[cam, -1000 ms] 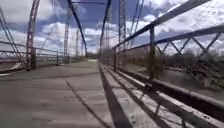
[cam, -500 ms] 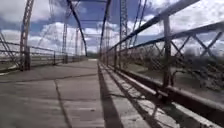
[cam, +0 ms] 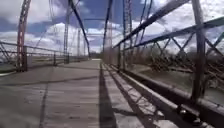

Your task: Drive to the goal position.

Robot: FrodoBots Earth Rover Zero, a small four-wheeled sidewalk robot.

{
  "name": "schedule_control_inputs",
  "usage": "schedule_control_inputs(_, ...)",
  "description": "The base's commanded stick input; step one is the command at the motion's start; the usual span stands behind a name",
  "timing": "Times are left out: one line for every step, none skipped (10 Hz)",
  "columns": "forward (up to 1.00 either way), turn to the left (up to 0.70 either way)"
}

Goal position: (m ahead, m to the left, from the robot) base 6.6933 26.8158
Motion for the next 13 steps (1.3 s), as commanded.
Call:
schedule_control_inputs(1.0, 0.27)
schedule_control_inputs(1.0, 0.2)
schedule_control_inputs(1.0, 0.03)
schedule_control_inputs(1.0, 0.0)
schedule_control_inputs(1.0, 0.0)
schedule_control_inputs(1.0, 0.0)
schedule_control_inputs(1.0, 0.0)
schedule_control_inputs(1.0, 0.0)
schedule_control_inputs(1.0, 0.0)
schedule_control_inputs(1.0, 0.0)
schedule_control_inputs(1.0, 0.0)
schedule_control_inputs(1.0, 0.0)
schedule_control_inputs(1.0, 0.0)
